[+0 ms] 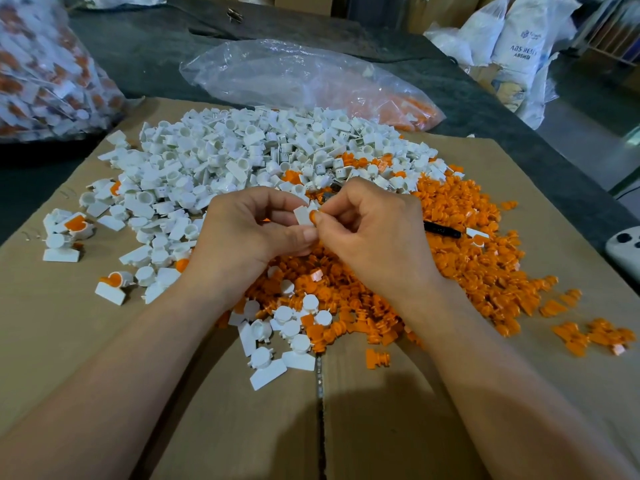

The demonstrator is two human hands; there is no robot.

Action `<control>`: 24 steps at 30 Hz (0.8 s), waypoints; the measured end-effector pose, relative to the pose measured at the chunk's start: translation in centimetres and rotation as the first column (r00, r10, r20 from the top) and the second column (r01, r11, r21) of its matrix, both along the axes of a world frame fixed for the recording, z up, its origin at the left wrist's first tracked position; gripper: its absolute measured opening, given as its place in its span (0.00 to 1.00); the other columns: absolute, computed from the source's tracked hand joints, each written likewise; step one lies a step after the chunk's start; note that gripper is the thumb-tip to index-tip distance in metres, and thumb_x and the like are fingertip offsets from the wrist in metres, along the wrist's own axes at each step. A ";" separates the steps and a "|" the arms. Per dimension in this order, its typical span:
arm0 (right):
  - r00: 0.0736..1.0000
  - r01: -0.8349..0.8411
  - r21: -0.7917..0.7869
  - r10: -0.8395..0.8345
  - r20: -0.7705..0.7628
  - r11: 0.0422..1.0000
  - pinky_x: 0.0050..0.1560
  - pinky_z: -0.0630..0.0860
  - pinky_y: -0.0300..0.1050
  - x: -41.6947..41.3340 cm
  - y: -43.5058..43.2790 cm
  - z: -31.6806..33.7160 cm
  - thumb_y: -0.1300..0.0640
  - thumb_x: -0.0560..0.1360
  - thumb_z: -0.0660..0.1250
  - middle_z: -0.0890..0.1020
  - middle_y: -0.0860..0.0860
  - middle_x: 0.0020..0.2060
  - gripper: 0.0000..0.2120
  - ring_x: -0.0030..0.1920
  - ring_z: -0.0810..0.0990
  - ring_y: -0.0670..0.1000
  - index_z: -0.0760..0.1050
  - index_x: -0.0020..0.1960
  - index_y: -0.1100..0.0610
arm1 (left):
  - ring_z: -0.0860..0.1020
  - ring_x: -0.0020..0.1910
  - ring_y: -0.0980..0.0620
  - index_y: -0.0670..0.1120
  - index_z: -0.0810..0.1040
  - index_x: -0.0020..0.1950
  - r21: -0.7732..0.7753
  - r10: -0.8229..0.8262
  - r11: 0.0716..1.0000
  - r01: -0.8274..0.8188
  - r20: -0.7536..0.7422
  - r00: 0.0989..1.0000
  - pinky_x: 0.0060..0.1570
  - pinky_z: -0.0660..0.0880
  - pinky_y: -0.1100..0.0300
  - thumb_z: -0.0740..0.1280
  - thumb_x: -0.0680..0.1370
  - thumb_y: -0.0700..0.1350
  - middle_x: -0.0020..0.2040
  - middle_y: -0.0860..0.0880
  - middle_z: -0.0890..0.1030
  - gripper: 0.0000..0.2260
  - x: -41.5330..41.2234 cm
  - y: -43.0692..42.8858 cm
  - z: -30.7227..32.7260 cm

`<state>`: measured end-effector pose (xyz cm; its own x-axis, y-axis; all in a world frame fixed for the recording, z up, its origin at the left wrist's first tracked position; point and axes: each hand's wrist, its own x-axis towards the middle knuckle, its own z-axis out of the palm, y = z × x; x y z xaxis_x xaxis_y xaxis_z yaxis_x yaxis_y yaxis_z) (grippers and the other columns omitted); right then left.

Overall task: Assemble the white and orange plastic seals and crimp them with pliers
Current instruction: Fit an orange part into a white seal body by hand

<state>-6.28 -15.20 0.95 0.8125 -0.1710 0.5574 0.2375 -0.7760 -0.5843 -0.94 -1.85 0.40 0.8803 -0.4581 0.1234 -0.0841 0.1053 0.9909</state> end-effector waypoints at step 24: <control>0.976 -0.203 0.057 0.207 -0.064 0.978 0.46 0.76 0.34 -0.1 -1.4 0.1 0.63 0.70 0.70 0.83 0.51 0.42 0.14 0.43 0.80 0.44 0.79 0.55 0.57 | 0.82 0.30 0.53 0.45 0.80 0.40 -0.040 0.011 0.999 -0.014 -0.054 0.998 0.33 0.78 0.66 0.70 0.67 0.31 0.28 0.50 0.80 0.09 0.1 0.3 0.3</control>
<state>-6.38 -16.60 1.03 0.8695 -0.0233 0.4933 0.3458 -0.6844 -0.6419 -0.88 -1.54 0.68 0.8918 -0.4426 0.0935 -0.0322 0.1441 0.9890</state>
